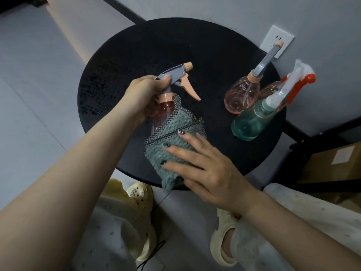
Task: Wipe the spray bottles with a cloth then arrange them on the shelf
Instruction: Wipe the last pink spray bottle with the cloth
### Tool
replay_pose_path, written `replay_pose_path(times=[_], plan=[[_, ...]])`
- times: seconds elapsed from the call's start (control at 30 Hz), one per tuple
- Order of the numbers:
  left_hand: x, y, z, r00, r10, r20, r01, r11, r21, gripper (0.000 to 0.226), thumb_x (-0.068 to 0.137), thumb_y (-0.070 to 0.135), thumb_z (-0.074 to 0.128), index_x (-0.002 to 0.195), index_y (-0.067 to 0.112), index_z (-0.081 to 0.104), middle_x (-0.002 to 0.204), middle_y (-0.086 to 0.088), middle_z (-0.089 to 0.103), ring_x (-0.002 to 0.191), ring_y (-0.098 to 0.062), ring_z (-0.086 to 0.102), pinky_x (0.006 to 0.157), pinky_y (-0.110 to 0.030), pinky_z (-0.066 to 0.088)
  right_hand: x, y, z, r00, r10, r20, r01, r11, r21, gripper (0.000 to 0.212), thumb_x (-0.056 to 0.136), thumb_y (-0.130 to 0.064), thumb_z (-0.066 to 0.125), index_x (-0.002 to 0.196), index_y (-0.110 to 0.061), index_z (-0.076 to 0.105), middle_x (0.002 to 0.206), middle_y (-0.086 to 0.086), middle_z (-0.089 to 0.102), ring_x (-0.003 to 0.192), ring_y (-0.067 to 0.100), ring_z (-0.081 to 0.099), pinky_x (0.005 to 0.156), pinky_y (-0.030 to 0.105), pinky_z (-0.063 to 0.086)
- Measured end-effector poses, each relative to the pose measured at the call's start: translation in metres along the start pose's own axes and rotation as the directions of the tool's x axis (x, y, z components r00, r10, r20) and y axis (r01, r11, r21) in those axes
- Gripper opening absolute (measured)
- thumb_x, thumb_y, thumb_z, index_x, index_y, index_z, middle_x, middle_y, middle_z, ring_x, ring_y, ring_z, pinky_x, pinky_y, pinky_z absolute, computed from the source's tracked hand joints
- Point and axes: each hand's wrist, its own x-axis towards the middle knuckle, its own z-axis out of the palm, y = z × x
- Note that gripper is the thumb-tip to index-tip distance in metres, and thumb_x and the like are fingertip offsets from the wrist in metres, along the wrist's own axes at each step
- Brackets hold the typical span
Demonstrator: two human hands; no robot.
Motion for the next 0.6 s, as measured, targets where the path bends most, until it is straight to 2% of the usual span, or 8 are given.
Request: replay_pose_path(times=[0.07, 0.17, 0.23, 0.33, 0.47, 0.53, 0.6], plan=[[-0.001, 0.0, 0.002, 1.0, 0.008, 0.023, -0.007, 1.0, -0.008, 0.021, 0.089, 0.027, 0.059, 0.071, 0.019, 0.053, 0.058, -0.002, 0.055, 0.036, -0.009, 0.044, 0.042, -0.013, 0.032, 0.002, 0.002, 0.001, 0.993, 0.113, -0.018, -0.11, 0.987, 0.12, 0.037, 0.096, -0.016, 0.046, 0.132, -0.018, 0.05, 0.147, 0.001, 0.038, 0.144, 0.026, 0.02, 0.115, 0.043, 0.024], [-0.003, 0.001, 0.005, 0.997, 0.003, 0.074, 0.002, 0.998, -0.065, 0.016, 0.09, 0.025, 0.059, 0.076, 0.017, 0.056, 0.068, -0.005, 0.069, 0.049, -0.011, 0.06, 0.045, -0.015, 0.043, 0.007, 0.004, -0.001, 0.94, 0.342, -0.002, -0.322, 0.886, 0.334, 0.044, 0.096, -0.023, 0.043, 0.139, -0.027, 0.04, 0.152, -0.012, 0.024, 0.145, 0.013, 0.012, 0.117, 0.024, 0.017], [-0.003, -0.001, 0.007, 0.996, 0.001, 0.092, 0.006, 0.997, -0.079, 0.017, 0.09, 0.026, 0.061, 0.075, 0.017, 0.056, 0.068, -0.004, 0.067, 0.056, -0.014, 0.061, 0.048, -0.018, 0.047, 0.011, 0.005, -0.003, 0.892, 0.451, 0.014, -0.406, 0.79, 0.46, 0.045, 0.096, -0.027, 0.041, 0.14, -0.032, 0.037, 0.154, -0.015, 0.022, 0.144, 0.006, 0.016, 0.114, 0.02, 0.02], [-0.005, 0.0, 0.008, 0.992, -0.013, 0.122, 0.028, 0.992, -0.119, 0.017, 0.09, 0.027, 0.059, 0.078, 0.016, 0.057, 0.061, 0.002, 0.066, 0.052, -0.011, 0.063, 0.046, -0.02, 0.049, 0.015, 0.008, -0.003, 0.832, 0.554, 0.01, -0.444, 0.656, 0.611, 0.042, 0.095, -0.03, 0.042, 0.136, -0.039, 0.035, 0.151, -0.011, 0.029, 0.139, -0.001, 0.025, 0.111, 0.015, 0.024], [-0.004, 0.001, 0.008, 0.984, -0.053, 0.167, 0.084, 0.98, -0.18, 0.018, 0.089, 0.03, 0.06, 0.094, 0.013, 0.063, 0.074, 0.0, 0.074, 0.069, -0.014, 0.067, 0.053, -0.024, 0.055, 0.018, 0.01, -0.005, 0.675, 0.716, 0.179, -0.495, 0.259, 0.829, 0.033, 0.101, -0.025, 0.04, 0.13, -0.041, 0.04, 0.137, -0.011, 0.049, 0.126, -0.003, 0.045, 0.104, 0.017, 0.036], [-0.004, 0.001, 0.009, 0.983, -0.063, 0.173, 0.097, 0.976, -0.194, 0.022, 0.088, 0.033, 0.061, 0.097, 0.013, 0.065, 0.078, 0.0, 0.074, 0.073, -0.014, 0.068, 0.059, -0.025, 0.057, 0.02, 0.011, -0.006, 0.586, 0.748, 0.313, -0.535, 0.067, 0.842, 0.032, 0.102, -0.031, 0.036, 0.131, -0.032, 0.049, 0.129, -0.006, 0.058, 0.119, 0.004, 0.054, 0.103, 0.026, 0.041], [-0.005, 0.001, 0.012, 0.982, -0.079, 0.17, 0.118, 0.966, -0.229, 0.024, 0.088, 0.034, 0.062, 0.098, 0.013, 0.065, 0.079, 0.001, 0.074, 0.072, -0.013, 0.07, 0.061, -0.025, 0.058, 0.022, 0.01, -0.008, 0.489, 0.741, 0.461, -0.551, -0.148, 0.821, 0.034, 0.101, -0.037, 0.035, 0.12, -0.023, 0.059, 0.114, -0.001, 0.068, 0.105, 0.012, 0.064, 0.096, 0.032, 0.049]])
